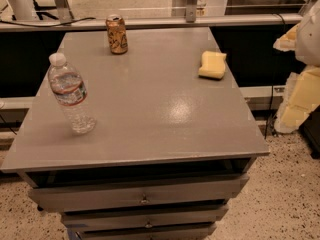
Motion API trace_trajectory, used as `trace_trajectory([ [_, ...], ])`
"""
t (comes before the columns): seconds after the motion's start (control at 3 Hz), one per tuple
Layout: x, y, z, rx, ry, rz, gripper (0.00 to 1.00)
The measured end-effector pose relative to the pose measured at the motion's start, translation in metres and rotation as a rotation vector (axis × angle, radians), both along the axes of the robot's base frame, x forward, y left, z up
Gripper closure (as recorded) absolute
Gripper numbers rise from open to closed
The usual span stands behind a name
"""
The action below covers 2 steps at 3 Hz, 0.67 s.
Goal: Move sponge near orange can
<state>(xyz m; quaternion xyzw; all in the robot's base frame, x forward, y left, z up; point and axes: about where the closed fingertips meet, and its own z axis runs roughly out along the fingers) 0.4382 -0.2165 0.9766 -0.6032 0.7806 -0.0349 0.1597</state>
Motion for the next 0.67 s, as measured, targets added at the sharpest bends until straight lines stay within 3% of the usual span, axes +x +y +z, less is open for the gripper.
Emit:
trace_trajectory([
  [0.67,0.0041,0.0,0.0005,0.03,-0.025,-0.008,0.0],
])
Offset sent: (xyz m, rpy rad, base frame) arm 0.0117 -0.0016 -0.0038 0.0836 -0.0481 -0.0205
